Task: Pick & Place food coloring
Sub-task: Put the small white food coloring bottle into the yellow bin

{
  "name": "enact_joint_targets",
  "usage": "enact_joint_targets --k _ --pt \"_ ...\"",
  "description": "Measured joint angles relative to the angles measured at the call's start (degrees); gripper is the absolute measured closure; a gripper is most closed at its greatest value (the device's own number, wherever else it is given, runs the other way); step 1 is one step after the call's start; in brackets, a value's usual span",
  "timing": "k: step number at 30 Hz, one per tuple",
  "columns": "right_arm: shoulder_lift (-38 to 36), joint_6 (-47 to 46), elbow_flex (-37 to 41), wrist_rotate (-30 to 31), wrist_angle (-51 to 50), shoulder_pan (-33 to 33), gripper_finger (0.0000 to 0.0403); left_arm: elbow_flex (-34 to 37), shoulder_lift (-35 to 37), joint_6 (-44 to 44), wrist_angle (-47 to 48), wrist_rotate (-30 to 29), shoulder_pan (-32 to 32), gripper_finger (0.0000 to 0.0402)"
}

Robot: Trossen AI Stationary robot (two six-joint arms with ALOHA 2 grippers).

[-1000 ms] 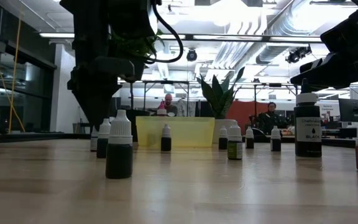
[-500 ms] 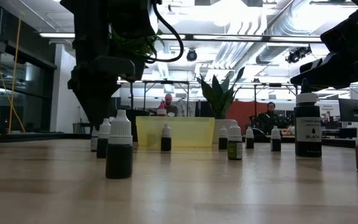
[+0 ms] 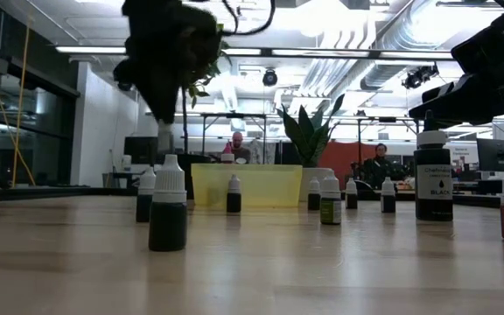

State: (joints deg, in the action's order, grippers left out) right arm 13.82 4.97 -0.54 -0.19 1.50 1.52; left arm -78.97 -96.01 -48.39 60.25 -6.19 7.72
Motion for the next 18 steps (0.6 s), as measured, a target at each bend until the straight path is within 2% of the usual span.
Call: enact_joint_targets --k 8,18 --pt "0.0 0.0 0.0 0.0 0.0 0.0 0.0402 -6.3 0.0 -1.4 4.6 -0.9 -4.6 0.0365" --pt "0.0 0.0 0.0 0.0 0.0 0.0 0.0402 -11.3 -1.7 -2.9 4.5 -2.3 -10.9 0.0365"
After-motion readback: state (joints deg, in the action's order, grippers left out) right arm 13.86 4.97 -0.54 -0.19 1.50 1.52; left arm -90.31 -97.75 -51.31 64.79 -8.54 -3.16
